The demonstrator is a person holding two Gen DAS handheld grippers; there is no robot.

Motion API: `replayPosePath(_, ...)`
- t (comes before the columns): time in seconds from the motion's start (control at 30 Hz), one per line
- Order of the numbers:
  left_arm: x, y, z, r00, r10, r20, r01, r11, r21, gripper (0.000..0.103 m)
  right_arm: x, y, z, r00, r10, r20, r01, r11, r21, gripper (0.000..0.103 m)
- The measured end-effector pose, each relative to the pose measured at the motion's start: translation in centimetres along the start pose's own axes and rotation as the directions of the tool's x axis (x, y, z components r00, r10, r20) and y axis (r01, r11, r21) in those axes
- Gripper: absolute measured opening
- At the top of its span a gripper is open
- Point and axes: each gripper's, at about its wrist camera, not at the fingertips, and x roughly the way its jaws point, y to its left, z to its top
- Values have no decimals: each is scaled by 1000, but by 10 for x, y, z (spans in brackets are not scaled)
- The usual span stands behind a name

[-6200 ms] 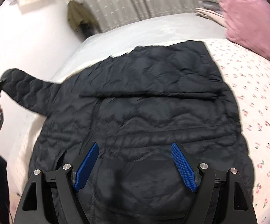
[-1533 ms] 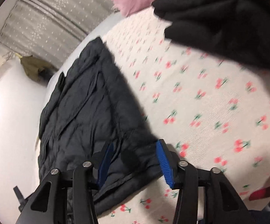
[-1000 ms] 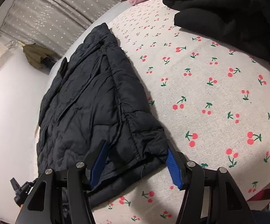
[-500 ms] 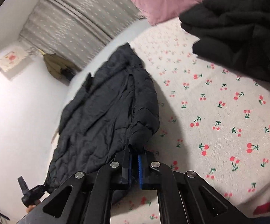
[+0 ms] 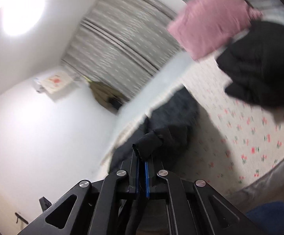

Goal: Fold large clothes
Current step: 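Lift the jacket side with both grippers and fold it across the body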

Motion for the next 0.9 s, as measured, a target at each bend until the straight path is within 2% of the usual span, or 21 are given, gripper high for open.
replayPosePath(0.13,5,-11,26,999,0,46,1,1000,-12,9,-2,14,24,998,47,44,-46,999,-20,4)
replayPosePath(0.23,24,-9,40,999,9,40,-6,998,-55,9,26,12,46,999,39,38,-39,999,-2,4)
replayPosePath(0.33,62,-10,60,999,40,29,-37,994,-103,9,58,3,63,1000,26,16,-26,999,27,4)
replayPosePath(0.47,123,1,87,997,75,0,-73,979,-188,10,117,-29,87,999,-31,-20,33,988,148,5)
replayPosePath(0.57,167,7,104,994,103,-43,-110,967,-231,13,169,-58,100,992,-109,-56,118,973,198,8)
replayPosePath(0.67,211,23,120,988,122,-92,-144,943,-301,35,217,-85,110,968,-215,-128,240,944,225,11)
replayPosePath(0.7,223,31,124,983,154,-99,-178,925,-336,50,228,-93,113,956,-250,-153,279,934,222,16)
replayPosePath(0.73,227,38,127,980,179,-92,-201,910,-362,60,237,-100,117,942,-287,-175,321,922,218,21)
replayPosePath(0.77,230,45,128,977,195,-80,-211,900,-382,62,249,-110,121,916,-348,-199,386,901,201,24)
replayPosePath(0.8,233,49,129,978,197,-73,-210,895,-394,63,251,-116,122,902,-383,-198,418,890,181,30)
replayPosePath(0.87,238,59,129,979,197,-62,-205,894,-398,64,252,-122,124,896,-406,-179,431,892,134,42)
replayPosePath(0.9,241,62,129,976,209,-62,-217,897,-386,65,252,-123,127,892,-417,-173,436,895,94,57)
